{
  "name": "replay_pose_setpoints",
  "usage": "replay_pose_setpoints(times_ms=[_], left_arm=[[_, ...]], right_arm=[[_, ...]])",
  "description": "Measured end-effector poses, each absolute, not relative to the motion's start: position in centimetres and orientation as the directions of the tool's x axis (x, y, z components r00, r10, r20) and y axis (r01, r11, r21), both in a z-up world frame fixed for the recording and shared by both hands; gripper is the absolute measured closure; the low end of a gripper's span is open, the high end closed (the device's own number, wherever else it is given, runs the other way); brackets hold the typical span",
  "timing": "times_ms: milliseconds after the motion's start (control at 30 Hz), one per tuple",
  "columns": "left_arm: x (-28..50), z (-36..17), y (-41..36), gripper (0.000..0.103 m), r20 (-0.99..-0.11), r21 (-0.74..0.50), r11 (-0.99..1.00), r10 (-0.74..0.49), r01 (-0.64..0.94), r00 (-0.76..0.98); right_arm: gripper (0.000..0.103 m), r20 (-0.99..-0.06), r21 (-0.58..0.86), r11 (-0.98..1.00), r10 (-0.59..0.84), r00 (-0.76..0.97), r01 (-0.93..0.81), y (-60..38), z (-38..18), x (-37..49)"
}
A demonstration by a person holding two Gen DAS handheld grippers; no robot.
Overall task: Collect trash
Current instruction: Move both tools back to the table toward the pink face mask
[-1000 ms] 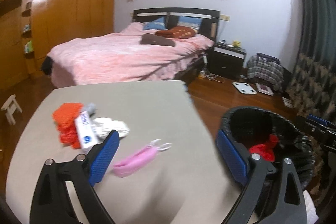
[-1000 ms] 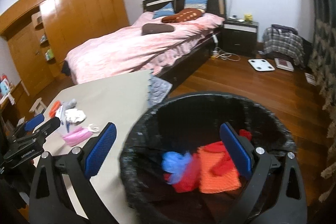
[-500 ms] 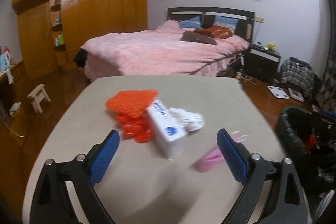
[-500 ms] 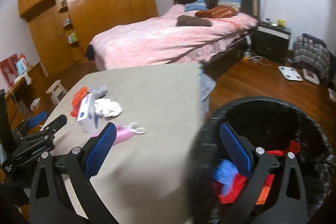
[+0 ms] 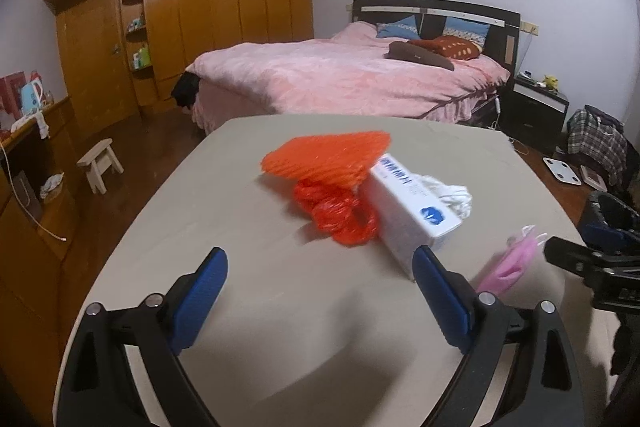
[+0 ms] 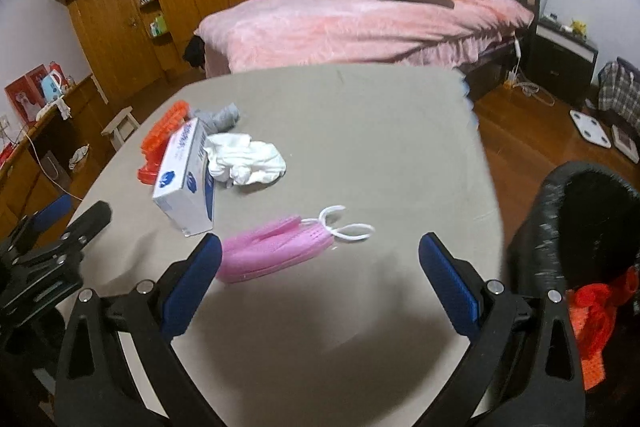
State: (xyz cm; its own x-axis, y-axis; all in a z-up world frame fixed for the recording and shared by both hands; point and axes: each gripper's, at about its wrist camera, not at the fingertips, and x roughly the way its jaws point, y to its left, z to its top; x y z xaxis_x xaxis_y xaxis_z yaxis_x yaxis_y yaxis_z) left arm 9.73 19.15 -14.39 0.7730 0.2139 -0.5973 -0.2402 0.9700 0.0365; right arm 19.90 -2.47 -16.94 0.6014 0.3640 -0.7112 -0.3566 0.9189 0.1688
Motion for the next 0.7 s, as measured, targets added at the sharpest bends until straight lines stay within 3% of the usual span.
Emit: replay_pose_setpoints(times_ms=[367,700], left_arm=[[10.0,-15.7,20.5,0.012,-0.628,0.008,0.966,0.206,-0.258,0.751],[10.0,-16.0,21.0,0.012,-0.634,-0.017,0.964,0.195,-0.265,0.748]], right_arm=[[0.007,-0.767,0.178,0.917,0.356,0.534,-0.357,0.3,-19.7,21.4],[0.007,-0.755,0.197,0.909,0.38,0.534,-0.367,0.6,-18.6,19.8]])
